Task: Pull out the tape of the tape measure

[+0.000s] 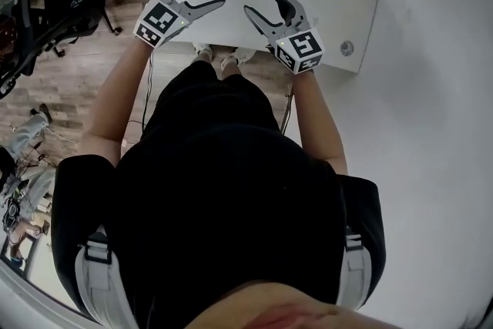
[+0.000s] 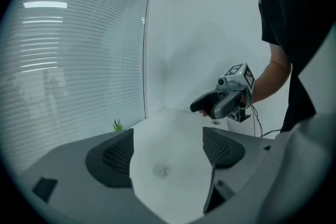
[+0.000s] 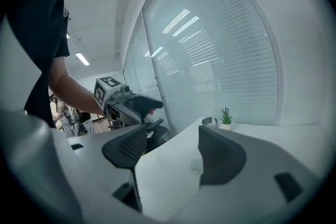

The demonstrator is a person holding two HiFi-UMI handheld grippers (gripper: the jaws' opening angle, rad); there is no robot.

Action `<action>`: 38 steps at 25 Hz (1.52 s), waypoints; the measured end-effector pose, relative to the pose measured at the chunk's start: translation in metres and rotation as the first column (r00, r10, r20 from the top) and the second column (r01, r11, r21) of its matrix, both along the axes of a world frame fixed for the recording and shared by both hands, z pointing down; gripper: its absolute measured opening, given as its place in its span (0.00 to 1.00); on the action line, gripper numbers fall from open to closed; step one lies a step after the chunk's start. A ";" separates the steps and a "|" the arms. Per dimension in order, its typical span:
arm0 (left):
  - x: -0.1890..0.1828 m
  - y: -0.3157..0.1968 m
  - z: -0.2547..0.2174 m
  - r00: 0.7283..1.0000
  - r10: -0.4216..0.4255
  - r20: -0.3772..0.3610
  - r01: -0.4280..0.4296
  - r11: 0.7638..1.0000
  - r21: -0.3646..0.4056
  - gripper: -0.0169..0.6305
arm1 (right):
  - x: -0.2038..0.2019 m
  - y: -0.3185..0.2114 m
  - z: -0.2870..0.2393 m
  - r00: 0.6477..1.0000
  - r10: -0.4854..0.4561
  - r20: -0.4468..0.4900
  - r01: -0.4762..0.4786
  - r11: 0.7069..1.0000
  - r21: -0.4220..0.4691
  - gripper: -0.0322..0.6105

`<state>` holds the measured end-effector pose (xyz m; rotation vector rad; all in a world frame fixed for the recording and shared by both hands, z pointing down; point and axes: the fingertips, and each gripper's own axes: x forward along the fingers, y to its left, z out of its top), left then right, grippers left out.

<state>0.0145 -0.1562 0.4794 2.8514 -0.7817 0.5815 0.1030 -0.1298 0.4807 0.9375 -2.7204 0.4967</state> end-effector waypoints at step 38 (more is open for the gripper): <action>0.043 -0.061 0.235 0.822 0.514 0.246 -0.477 0.857 -0.195 0.63 | -0.003 -0.054 0.195 0.974 0.154 -0.165 -0.187 0.959 -0.213 0.44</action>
